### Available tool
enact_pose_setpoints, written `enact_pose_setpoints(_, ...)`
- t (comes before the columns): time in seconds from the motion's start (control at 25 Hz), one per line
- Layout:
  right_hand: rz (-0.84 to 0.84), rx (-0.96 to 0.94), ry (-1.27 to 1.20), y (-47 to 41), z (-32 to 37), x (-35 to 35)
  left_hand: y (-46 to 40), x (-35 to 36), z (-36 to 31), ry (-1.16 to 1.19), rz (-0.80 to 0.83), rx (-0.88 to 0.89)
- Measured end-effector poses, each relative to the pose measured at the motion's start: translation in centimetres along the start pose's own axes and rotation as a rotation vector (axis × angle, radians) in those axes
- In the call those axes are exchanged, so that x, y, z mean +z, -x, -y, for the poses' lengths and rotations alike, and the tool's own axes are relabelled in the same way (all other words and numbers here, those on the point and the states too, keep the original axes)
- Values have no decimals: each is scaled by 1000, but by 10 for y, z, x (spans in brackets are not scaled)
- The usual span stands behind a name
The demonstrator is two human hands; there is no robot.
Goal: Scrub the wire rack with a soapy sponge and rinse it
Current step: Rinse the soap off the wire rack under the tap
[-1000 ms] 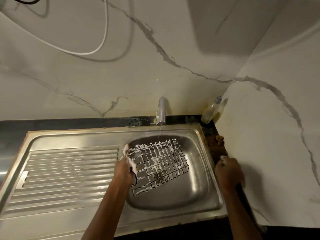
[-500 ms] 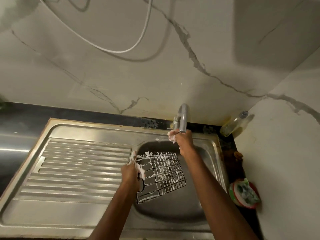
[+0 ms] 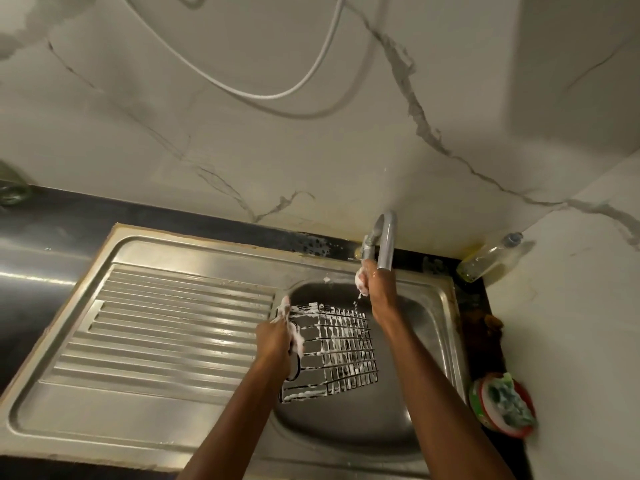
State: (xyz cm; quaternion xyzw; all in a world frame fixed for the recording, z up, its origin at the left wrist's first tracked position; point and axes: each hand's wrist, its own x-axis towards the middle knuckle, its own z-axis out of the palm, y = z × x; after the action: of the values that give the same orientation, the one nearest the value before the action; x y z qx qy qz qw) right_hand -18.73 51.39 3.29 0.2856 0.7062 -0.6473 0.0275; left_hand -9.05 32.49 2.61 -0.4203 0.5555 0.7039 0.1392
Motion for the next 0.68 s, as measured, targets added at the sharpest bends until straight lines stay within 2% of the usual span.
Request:
enact_pose_setpoints(0.2, -82, 25, -90, 14, 18, -4, -1, 11, -9, -84, 69, 51)
enact_pose_setpoints(0.32, -95, 72, -144, 21, 30, -4, -12, 30, -6, -144, 152, 144)
enact_pose_setpoints(0.44, -10, 120, -133, 29, 34, -4, -25, 59, -12, -293, 190, 196)
enact_pose_setpoints(0.56, 146, 148, -129, 33, 34, -9, -44, 92, -22, -569, 249, 235)
enact_pose_setpoints(0.68, 243, 69, 91, 28, 29, -26, -51, 119, -20, -813, 310, 317)
